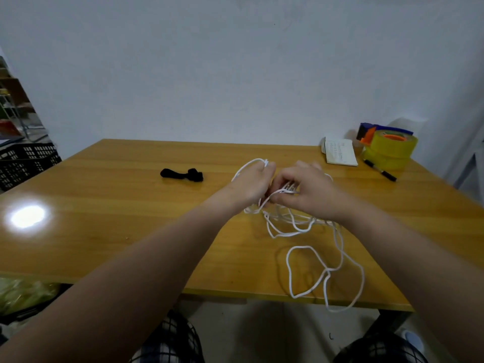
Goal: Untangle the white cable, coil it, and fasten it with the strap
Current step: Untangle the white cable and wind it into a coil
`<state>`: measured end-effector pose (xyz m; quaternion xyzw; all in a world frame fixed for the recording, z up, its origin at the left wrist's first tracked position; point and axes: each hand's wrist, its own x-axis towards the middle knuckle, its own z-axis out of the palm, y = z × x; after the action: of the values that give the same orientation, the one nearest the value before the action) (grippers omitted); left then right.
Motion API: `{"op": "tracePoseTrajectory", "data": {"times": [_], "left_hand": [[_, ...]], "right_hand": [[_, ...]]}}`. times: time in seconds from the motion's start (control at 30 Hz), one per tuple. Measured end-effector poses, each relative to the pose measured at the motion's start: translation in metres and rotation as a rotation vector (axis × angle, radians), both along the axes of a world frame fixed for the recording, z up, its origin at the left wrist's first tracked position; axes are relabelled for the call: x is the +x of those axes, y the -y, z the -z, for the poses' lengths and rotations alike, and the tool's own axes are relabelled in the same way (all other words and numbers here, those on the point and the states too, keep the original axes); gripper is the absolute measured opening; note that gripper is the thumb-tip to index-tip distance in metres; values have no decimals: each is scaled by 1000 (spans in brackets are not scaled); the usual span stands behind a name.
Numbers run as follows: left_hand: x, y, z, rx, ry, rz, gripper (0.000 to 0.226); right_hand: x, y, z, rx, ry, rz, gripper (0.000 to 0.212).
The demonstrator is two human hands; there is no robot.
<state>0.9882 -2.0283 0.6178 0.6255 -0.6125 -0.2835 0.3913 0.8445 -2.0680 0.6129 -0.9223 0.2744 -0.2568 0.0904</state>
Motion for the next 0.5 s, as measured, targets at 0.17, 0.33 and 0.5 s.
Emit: {"op": "tracePoseTrajectory", "data": {"times": [0.17,0.33,0.5], "left_hand": [[-1,2,3,104,48,88,28],[6,-4,-3,160,-58,157,24],[10,-15,-7,55,70,261,25]], "right_hand": [[2,-1,-3,-35,-24,78,30],[0,5,-7,-63,-313,233,46],[-5,8,-9,118,-145,141,76]]}}
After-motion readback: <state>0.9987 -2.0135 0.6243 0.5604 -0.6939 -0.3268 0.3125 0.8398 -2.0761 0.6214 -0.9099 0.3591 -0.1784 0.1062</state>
